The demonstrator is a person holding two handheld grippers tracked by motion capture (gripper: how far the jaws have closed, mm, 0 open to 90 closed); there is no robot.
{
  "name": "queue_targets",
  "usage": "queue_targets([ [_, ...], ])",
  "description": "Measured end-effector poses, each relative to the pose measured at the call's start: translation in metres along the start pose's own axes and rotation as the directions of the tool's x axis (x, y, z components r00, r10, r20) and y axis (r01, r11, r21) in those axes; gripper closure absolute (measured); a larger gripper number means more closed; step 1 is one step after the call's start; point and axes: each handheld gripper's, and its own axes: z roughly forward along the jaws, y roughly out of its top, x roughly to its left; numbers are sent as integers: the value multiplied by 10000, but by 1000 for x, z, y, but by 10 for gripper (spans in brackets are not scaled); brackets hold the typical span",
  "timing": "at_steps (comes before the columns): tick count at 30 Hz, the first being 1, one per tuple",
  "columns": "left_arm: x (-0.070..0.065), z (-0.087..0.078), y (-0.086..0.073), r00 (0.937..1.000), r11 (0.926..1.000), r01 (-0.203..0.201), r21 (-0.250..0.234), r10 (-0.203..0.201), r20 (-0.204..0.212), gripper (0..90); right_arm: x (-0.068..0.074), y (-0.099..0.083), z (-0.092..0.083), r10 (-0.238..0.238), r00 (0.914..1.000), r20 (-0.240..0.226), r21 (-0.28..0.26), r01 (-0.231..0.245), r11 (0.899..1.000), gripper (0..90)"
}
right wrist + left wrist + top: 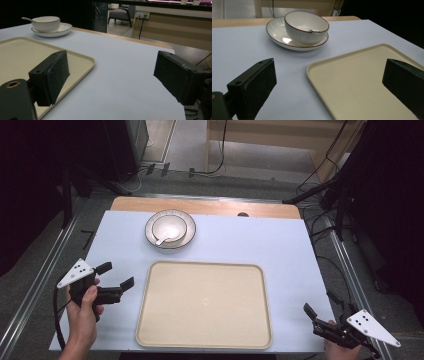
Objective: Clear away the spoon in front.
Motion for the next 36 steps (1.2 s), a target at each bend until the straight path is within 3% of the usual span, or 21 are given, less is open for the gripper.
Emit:
queue_targets([
  [6,-4,20,9,9995,9998,19,206,-25,311,0,0,0,0,-70,10000,-6,2,70,10000,131],
  [12,-4,38,17,9995,9990,-91,439,77,304,0,0,0,0,-82,10000,-12,-14,82,10000,131],
  [26,2,61,41,9988,9987,270,438,-288,398,0,-1,0,1,-102,9999,-28,-45,102,9999,131],
  [32,6,70,50,9988,9984,270,495,-290,400,43,-1,0,1,-69,10000,-56,-40,69,10000,131],
  [36,9,77,56,9981,9965,574,611,-585,172,149,-1,-1,1,-64,10000,-39,1,64,10000,131],
])
